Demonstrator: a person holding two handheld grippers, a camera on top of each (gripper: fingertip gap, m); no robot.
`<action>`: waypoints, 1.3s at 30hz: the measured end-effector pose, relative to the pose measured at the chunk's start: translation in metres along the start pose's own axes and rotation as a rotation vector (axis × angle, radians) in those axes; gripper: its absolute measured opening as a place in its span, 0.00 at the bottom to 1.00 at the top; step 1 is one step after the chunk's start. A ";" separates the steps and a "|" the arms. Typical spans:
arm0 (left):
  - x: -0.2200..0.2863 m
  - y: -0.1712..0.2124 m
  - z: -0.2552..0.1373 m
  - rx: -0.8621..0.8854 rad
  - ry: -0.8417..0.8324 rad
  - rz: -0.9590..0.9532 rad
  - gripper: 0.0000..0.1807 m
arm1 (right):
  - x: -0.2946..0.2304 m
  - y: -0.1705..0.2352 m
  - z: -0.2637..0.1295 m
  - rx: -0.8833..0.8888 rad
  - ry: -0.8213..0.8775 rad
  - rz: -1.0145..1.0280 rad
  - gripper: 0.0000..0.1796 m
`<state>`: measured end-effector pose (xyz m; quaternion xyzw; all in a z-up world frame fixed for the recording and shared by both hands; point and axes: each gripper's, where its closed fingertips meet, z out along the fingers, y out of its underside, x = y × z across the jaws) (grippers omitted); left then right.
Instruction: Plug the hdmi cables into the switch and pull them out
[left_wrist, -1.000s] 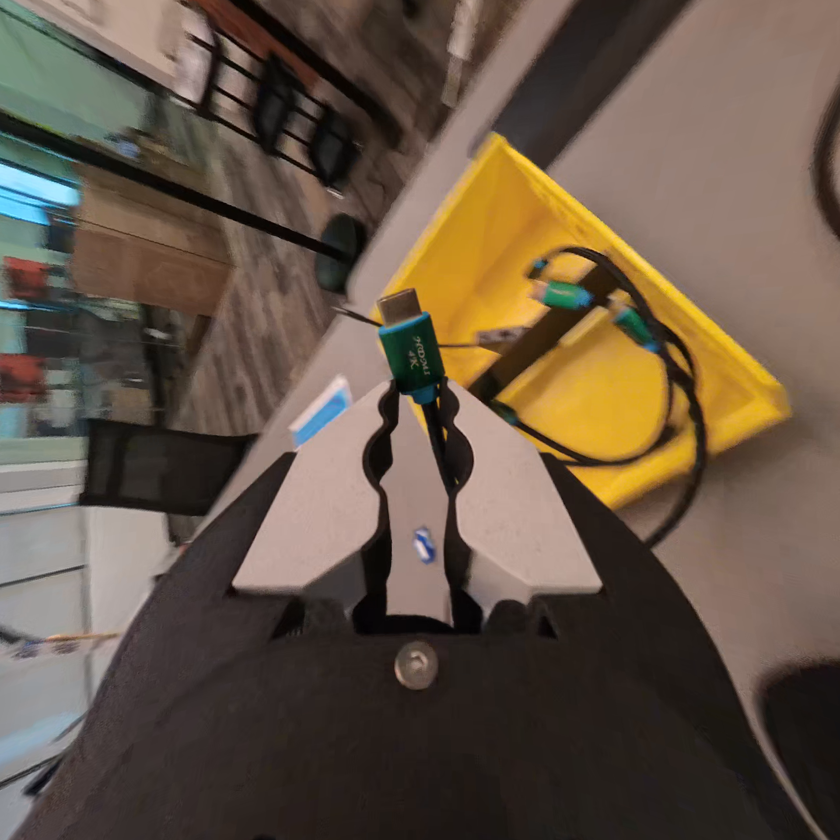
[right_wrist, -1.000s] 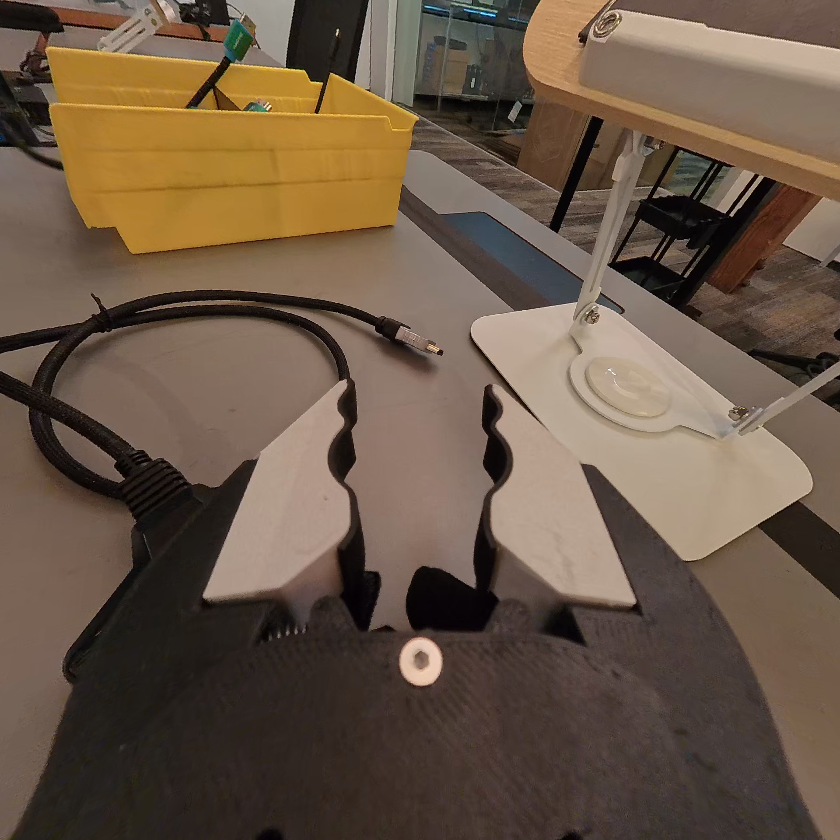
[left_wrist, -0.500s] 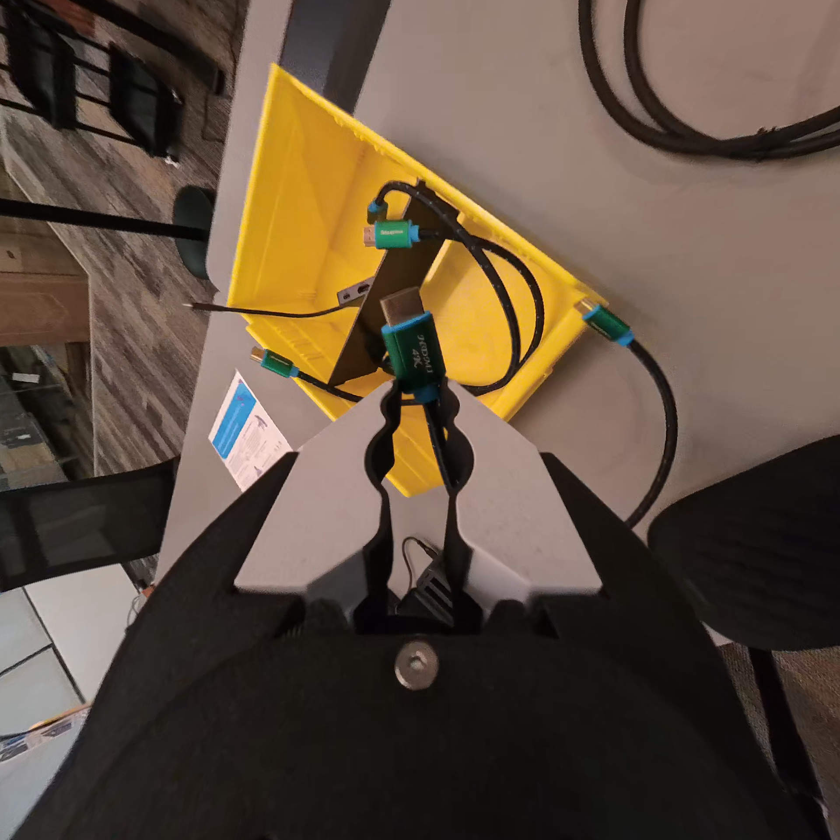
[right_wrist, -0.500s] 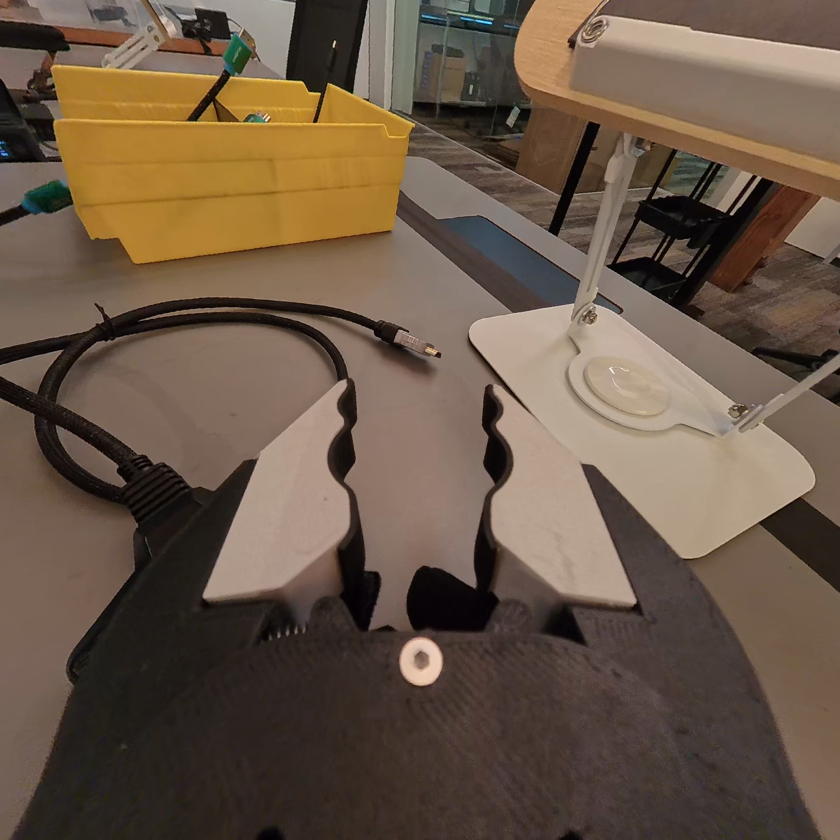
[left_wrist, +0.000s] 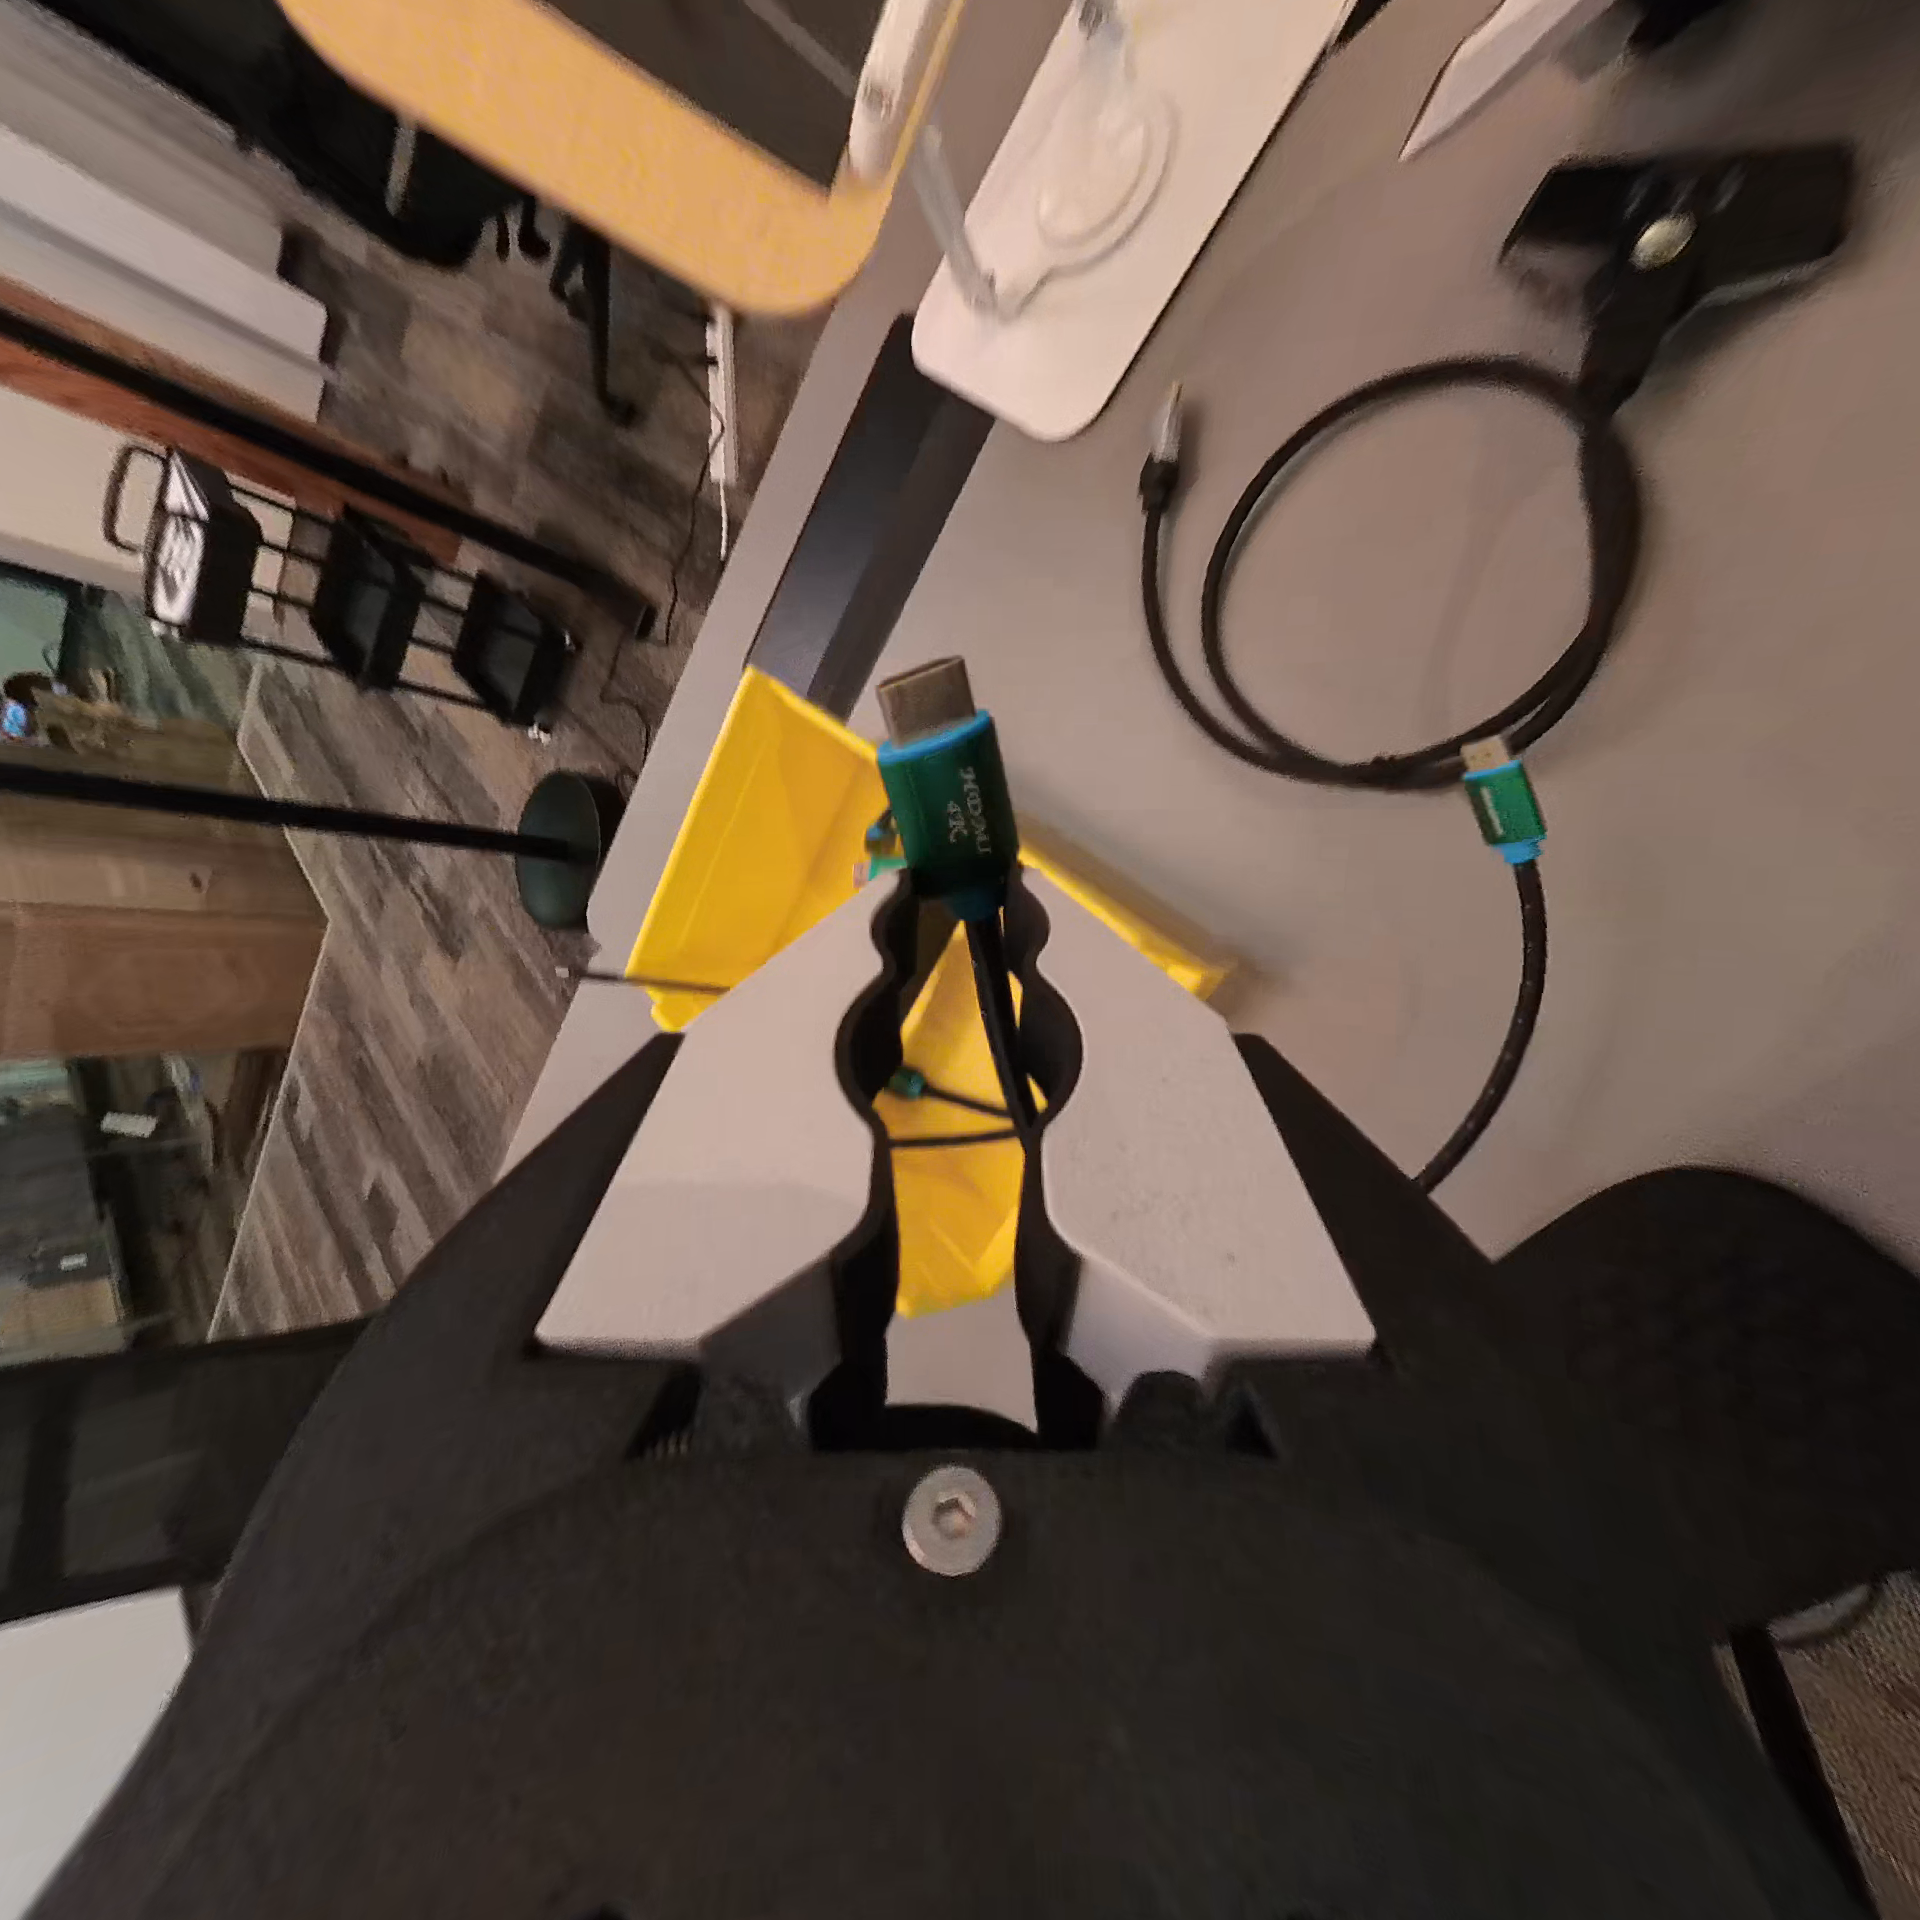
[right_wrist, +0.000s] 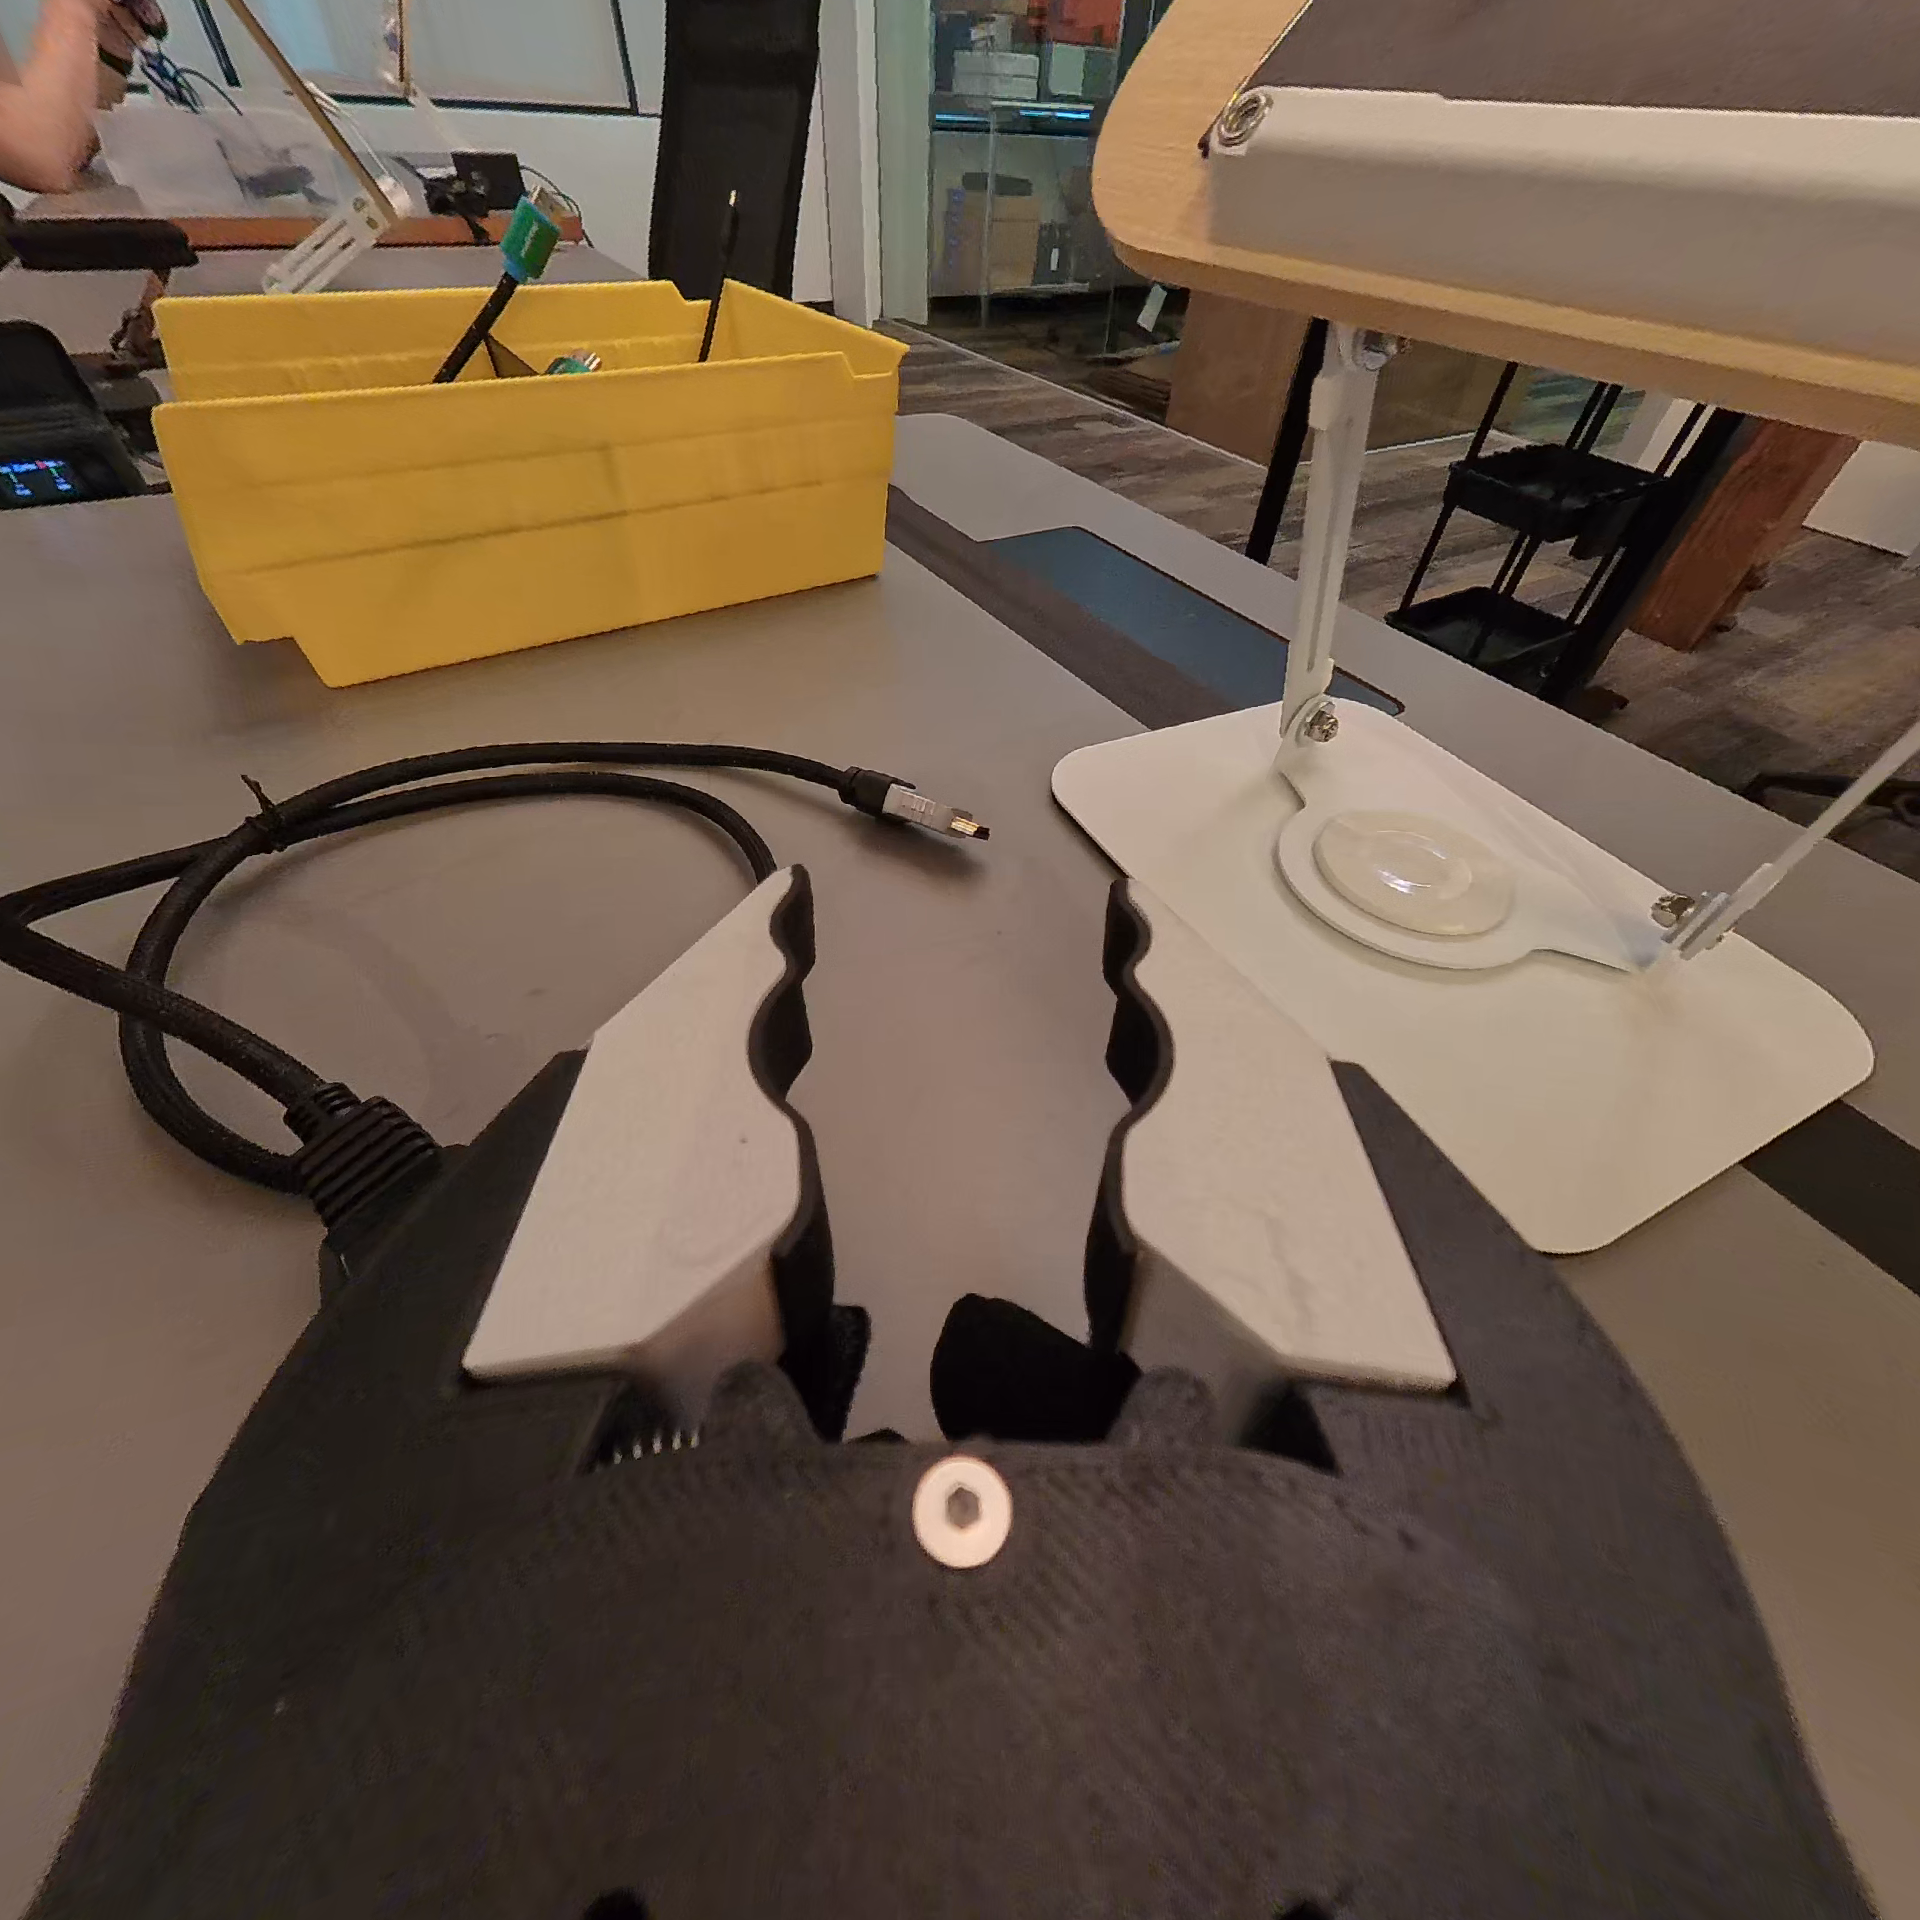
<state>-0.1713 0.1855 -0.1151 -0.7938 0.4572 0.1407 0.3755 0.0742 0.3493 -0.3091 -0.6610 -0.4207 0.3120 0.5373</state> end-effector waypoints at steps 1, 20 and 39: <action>0.004 -0.011 -0.002 0.028 0.008 0.007 0.08 | 0.001 0.000 -0.001 0.002 0.002 0.005 0.30; 0.084 -0.201 0.076 0.541 0.223 -0.030 0.08 | 0.025 -0.056 -0.058 0.284 -0.139 0.173 0.29; 0.148 -0.285 0.120 0.856 0.677 -0.170 0.07 | -0.072 -0.091 -0.089 0.406 -0.606 0.019 0.13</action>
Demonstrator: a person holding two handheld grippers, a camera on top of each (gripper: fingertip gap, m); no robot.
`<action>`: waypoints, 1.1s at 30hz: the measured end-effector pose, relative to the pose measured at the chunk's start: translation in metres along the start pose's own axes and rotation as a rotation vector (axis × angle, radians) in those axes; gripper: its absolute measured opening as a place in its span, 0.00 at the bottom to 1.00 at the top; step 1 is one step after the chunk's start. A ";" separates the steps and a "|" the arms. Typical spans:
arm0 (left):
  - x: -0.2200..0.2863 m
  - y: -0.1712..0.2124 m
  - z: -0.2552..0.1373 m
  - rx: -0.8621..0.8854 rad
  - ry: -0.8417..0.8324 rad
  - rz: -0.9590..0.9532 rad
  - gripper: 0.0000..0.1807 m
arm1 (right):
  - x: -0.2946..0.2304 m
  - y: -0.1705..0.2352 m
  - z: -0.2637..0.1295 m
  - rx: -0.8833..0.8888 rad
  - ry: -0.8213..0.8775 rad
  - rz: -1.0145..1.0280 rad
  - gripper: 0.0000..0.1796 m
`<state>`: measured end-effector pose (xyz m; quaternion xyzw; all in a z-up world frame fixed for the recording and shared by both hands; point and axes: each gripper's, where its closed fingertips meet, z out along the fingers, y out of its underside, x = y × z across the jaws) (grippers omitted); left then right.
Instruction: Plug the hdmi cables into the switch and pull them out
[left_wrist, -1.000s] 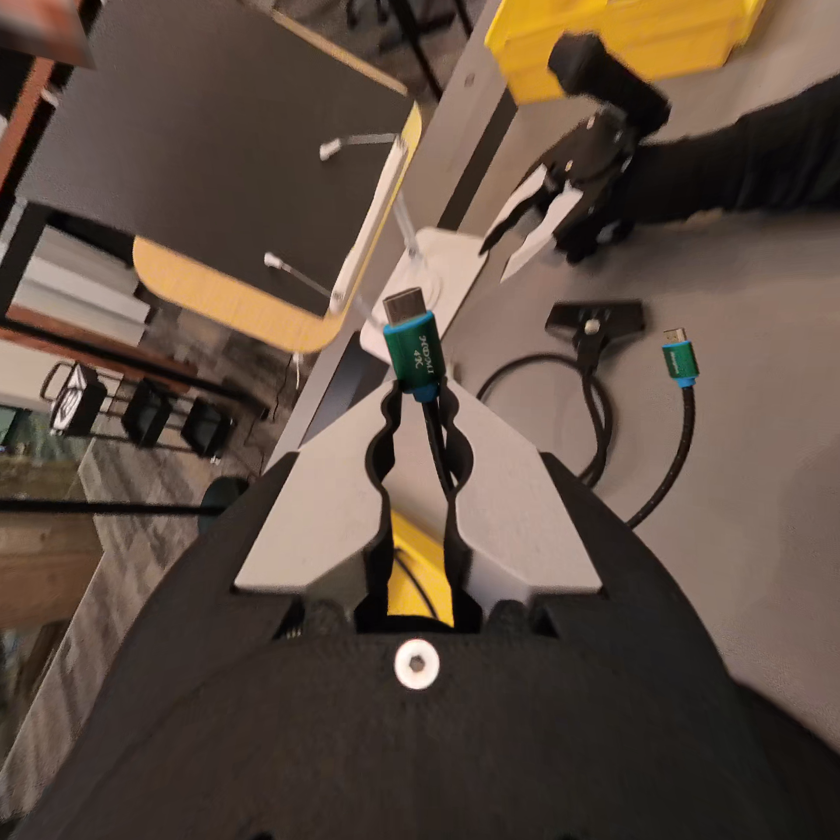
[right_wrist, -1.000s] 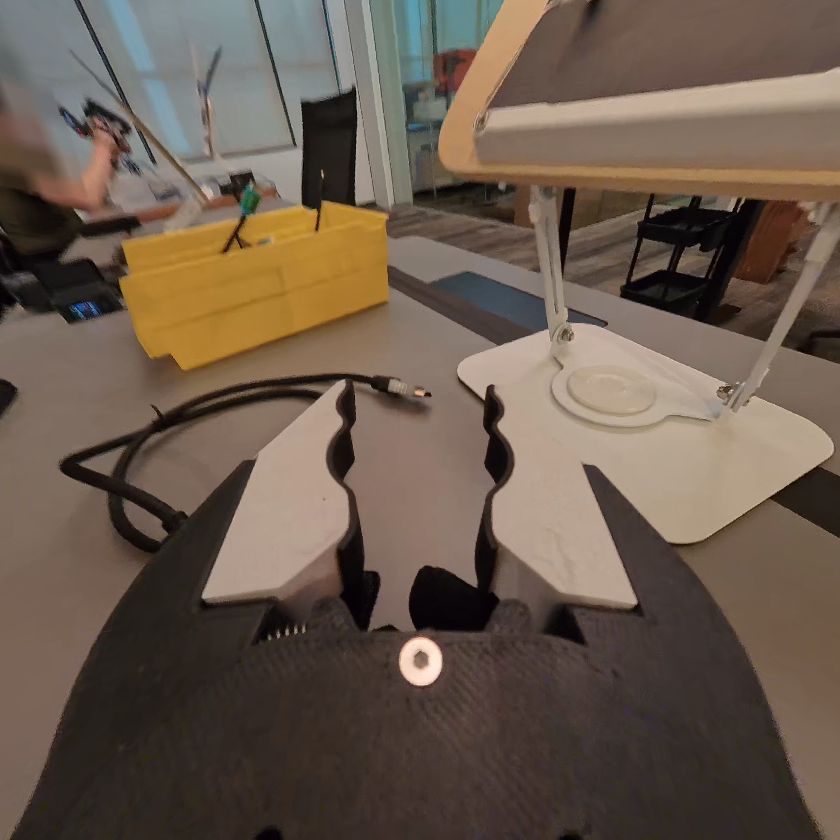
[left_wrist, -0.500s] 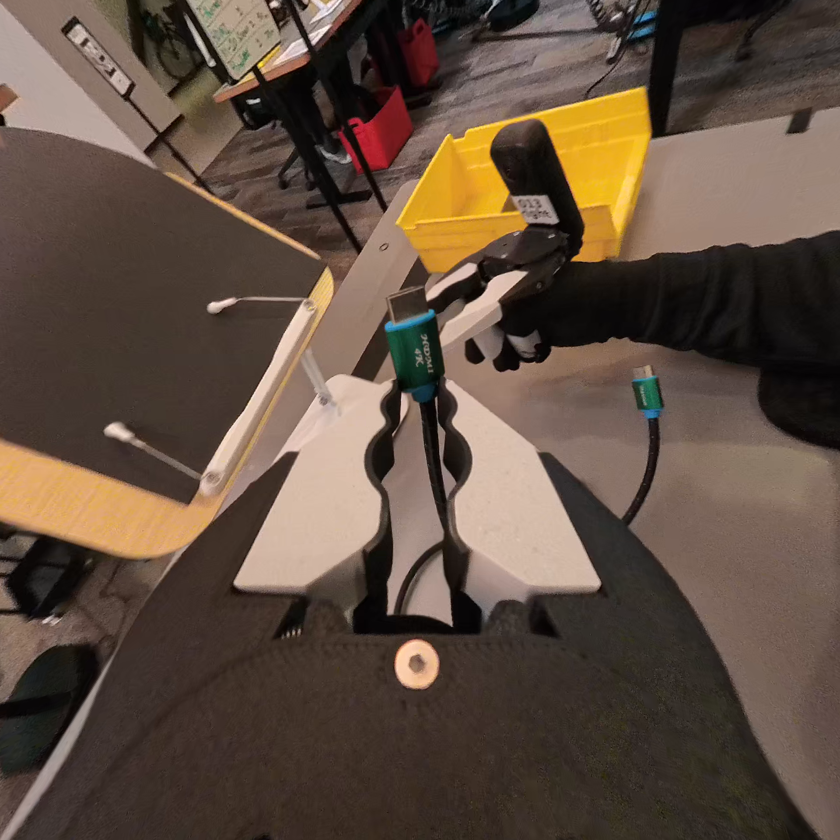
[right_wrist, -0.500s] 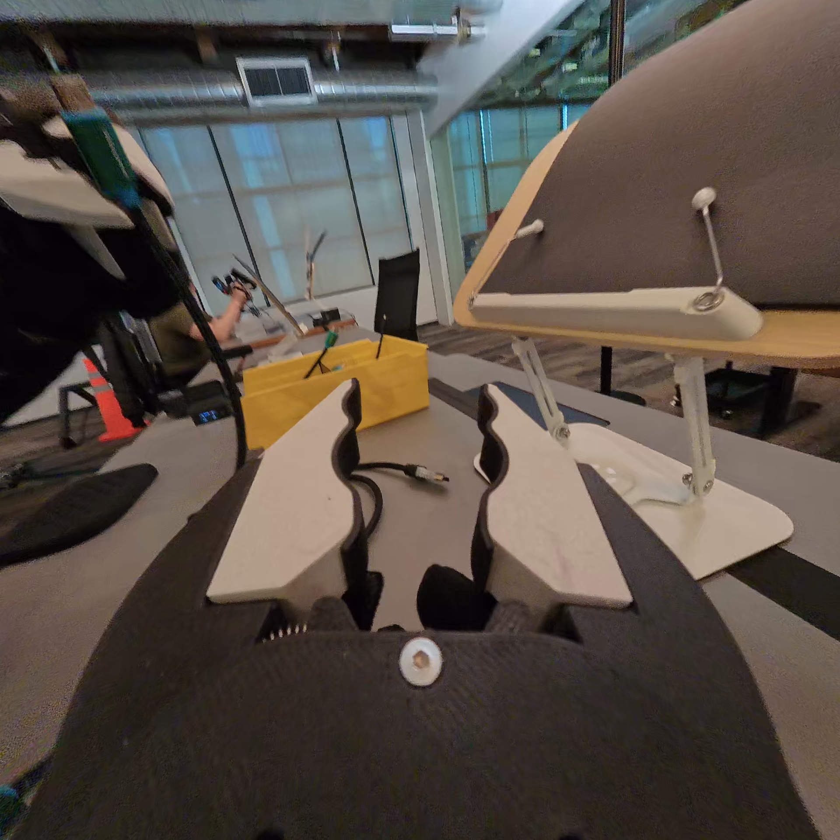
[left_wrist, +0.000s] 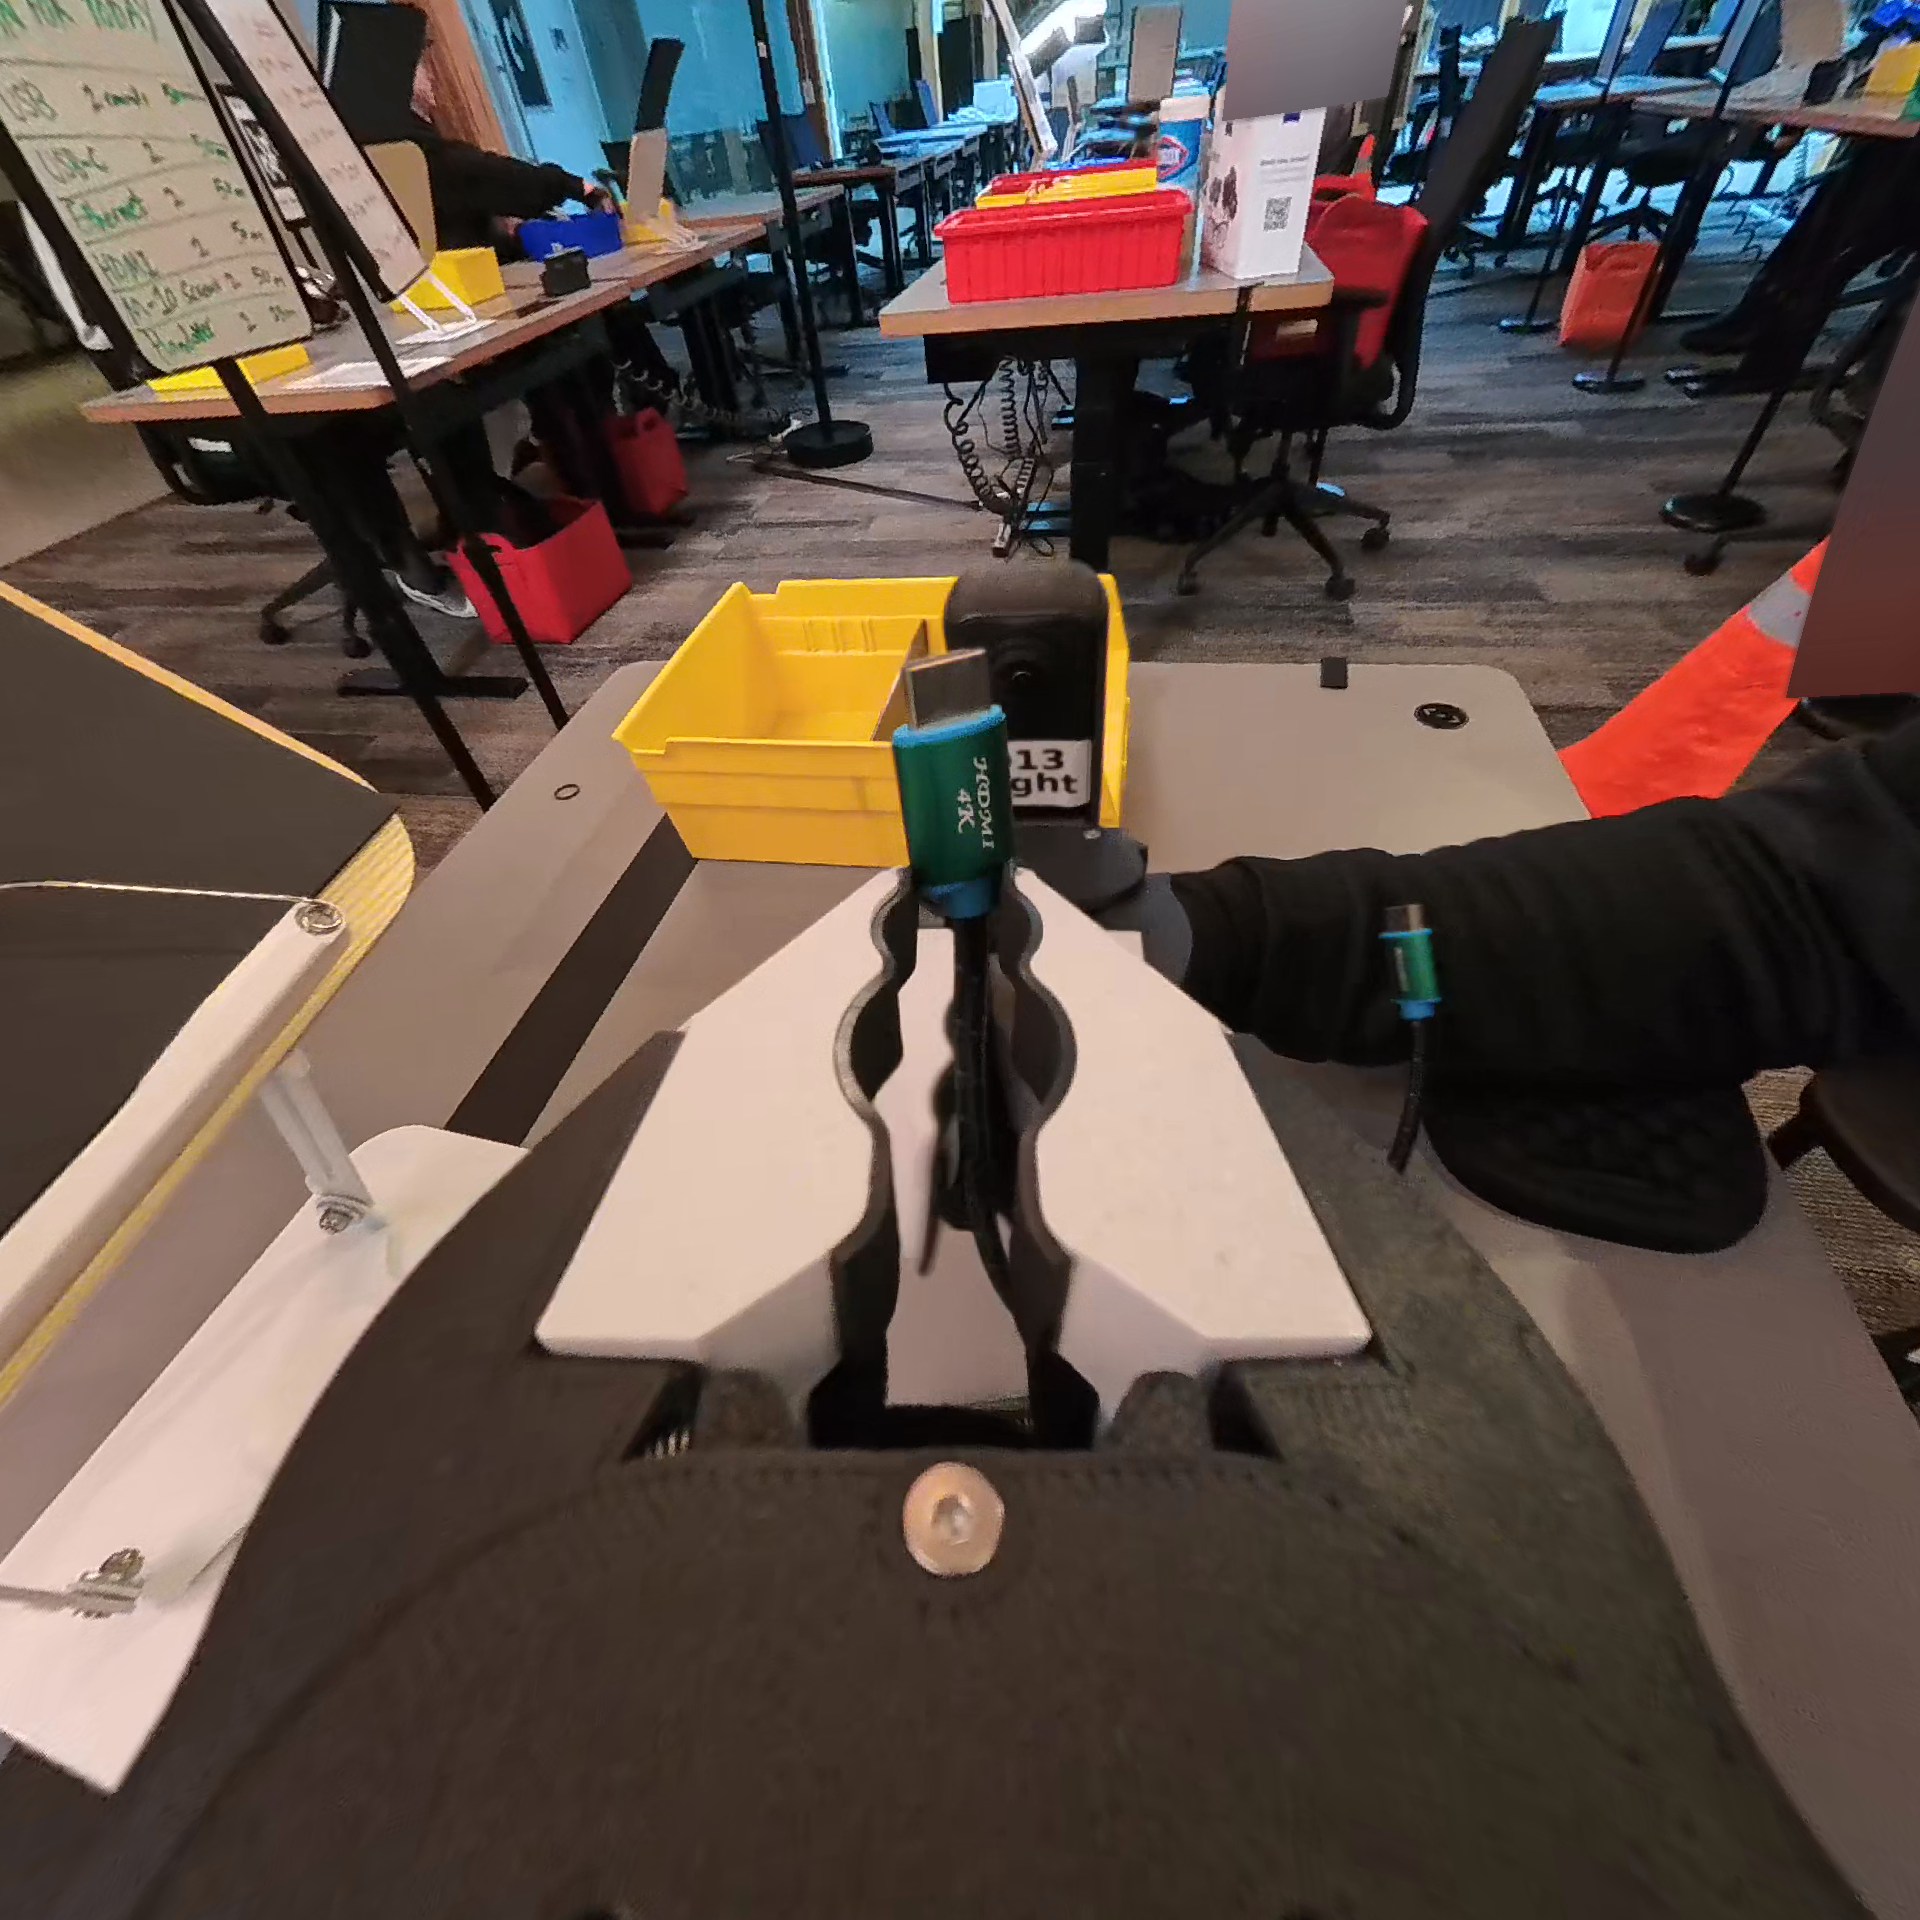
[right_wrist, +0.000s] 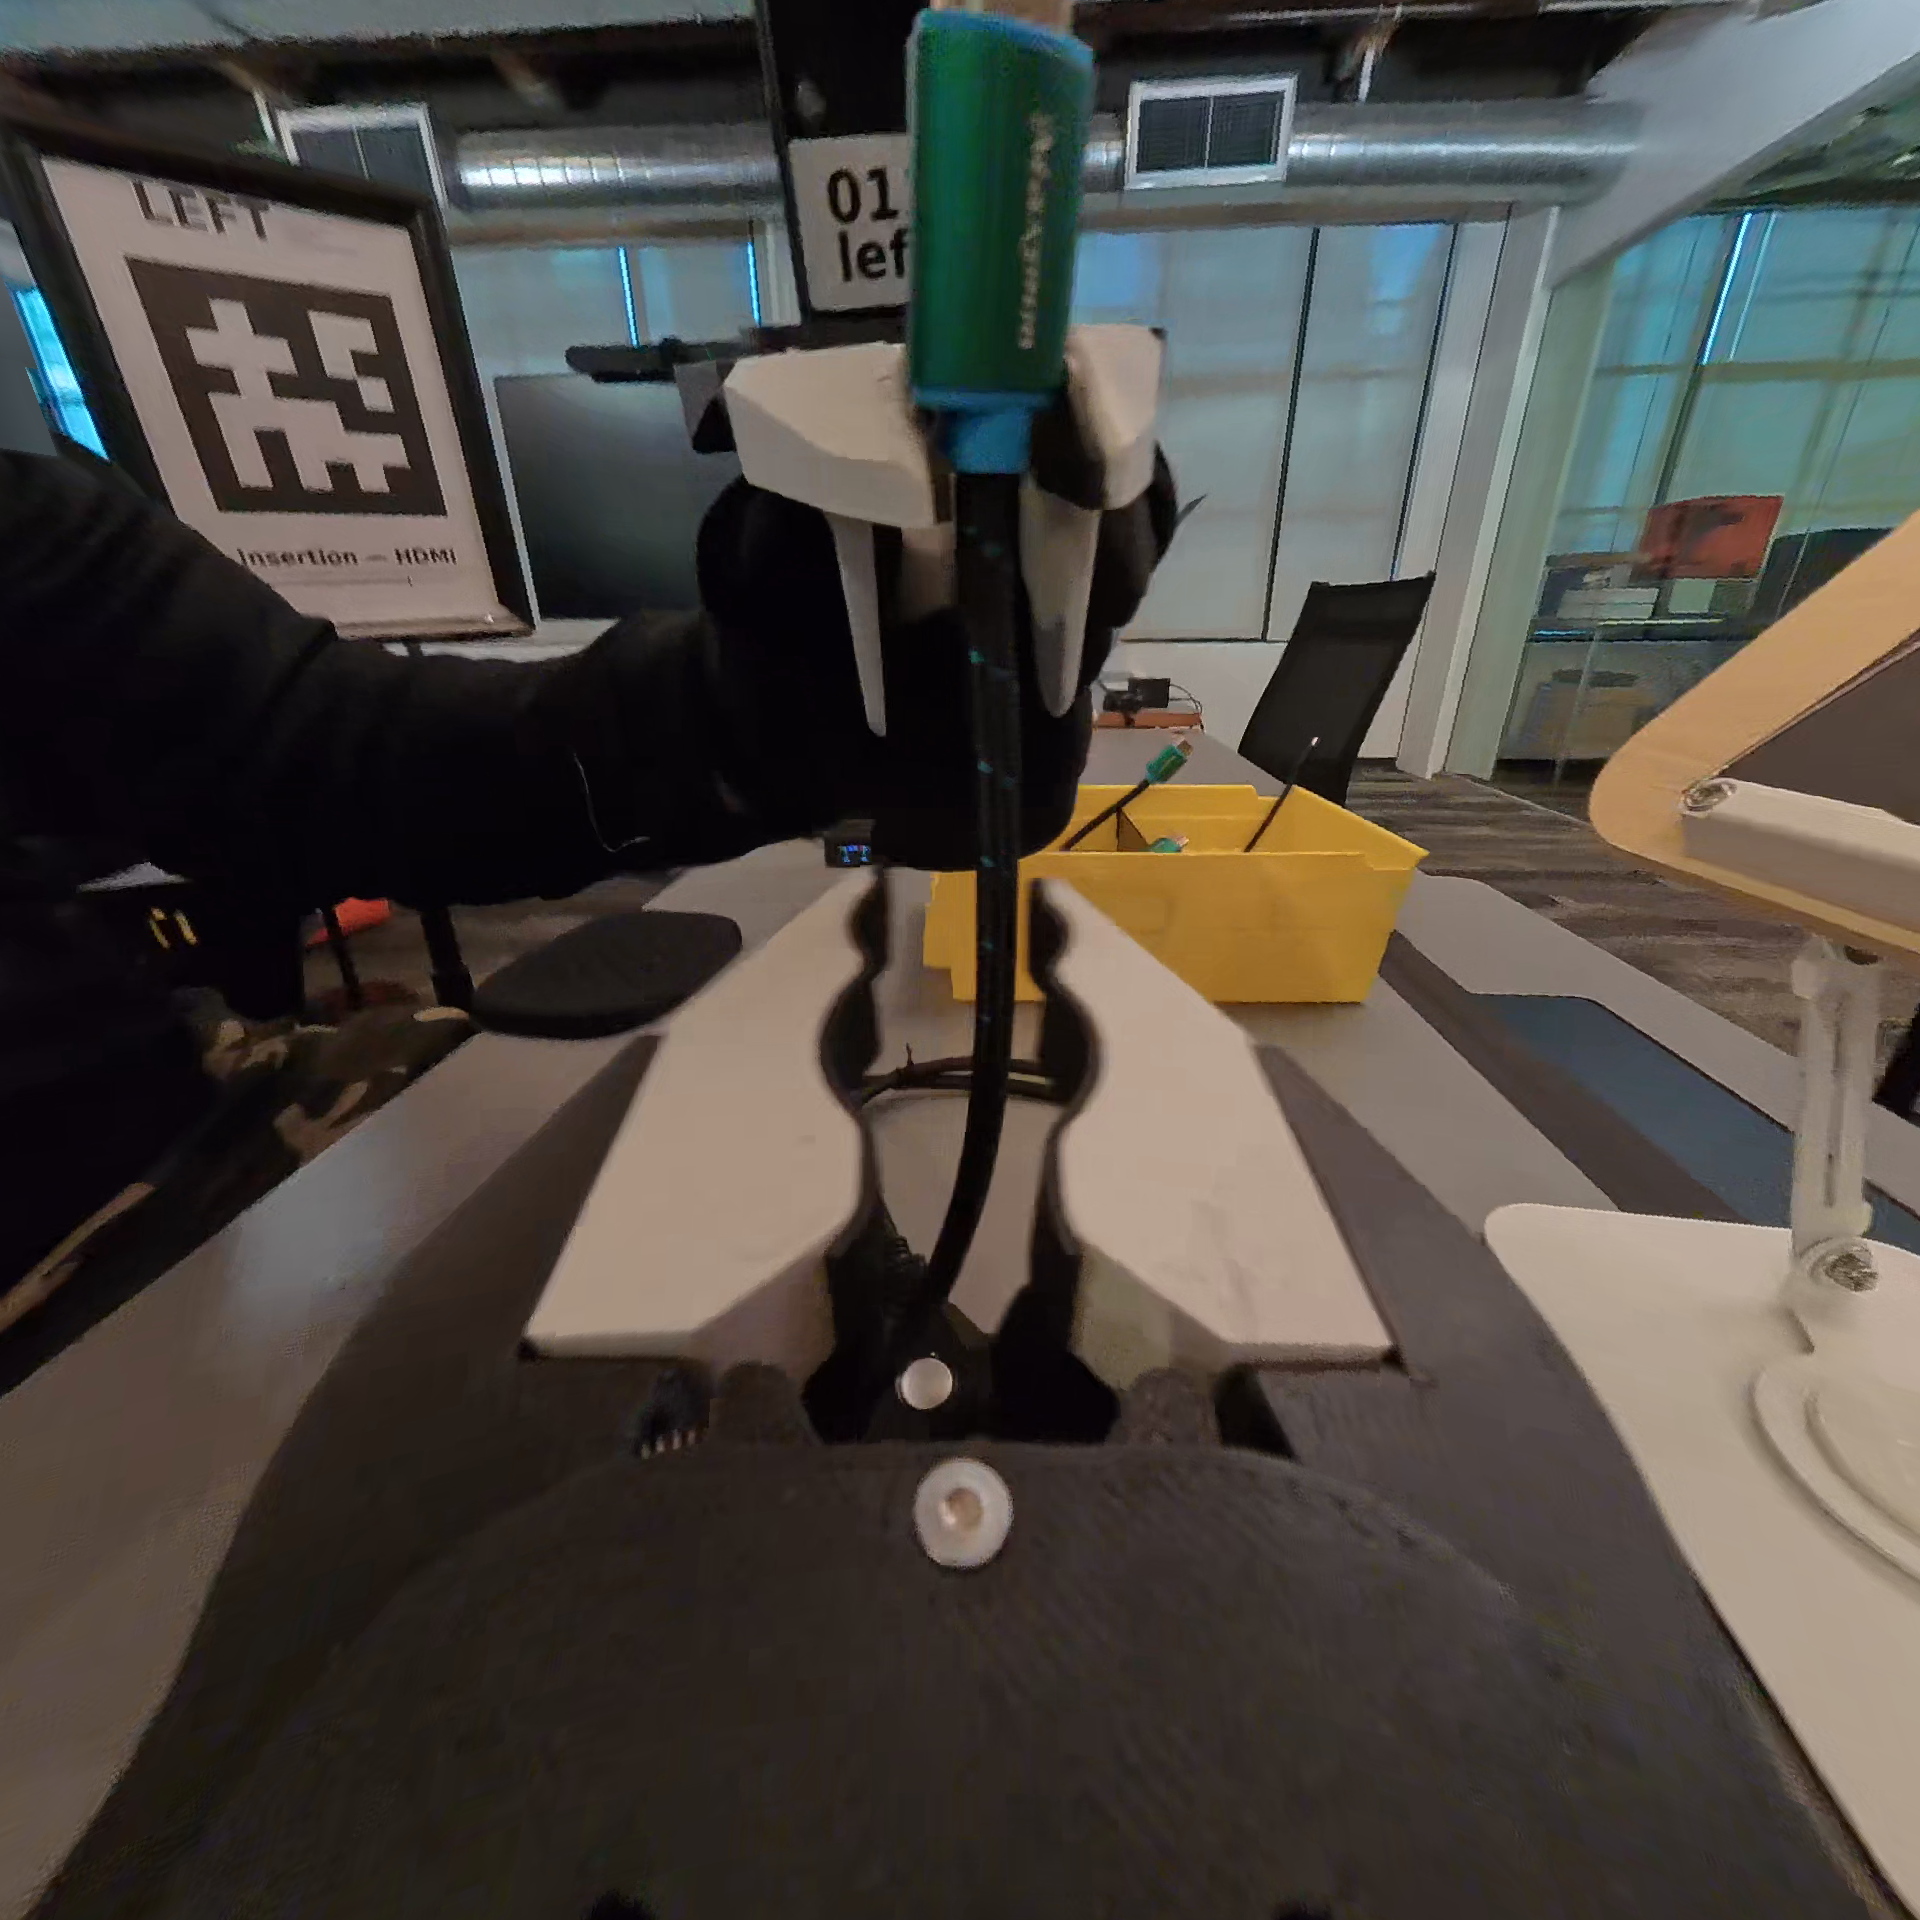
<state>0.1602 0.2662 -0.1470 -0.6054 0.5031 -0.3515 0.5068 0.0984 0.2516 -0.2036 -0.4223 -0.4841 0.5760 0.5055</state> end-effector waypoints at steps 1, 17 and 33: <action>0.001 0.001 0.000 0.002 0.007 0.001 0.07 | 0.002 0.001 0.000 -0.015 0.016 -0.019 0.04; -0.006 0.028 -0.026 -0.081 -0.177 -0.012 0.37 | 0.066 0.021 -0.032 -0.436 0.523 -0.478 0.00; -0.026 0.039 -0.017 -0.136 -0.405 -0.074 0.08 | 0.084 0.029 -0.041 -0.630 0.703 -0.740 0.00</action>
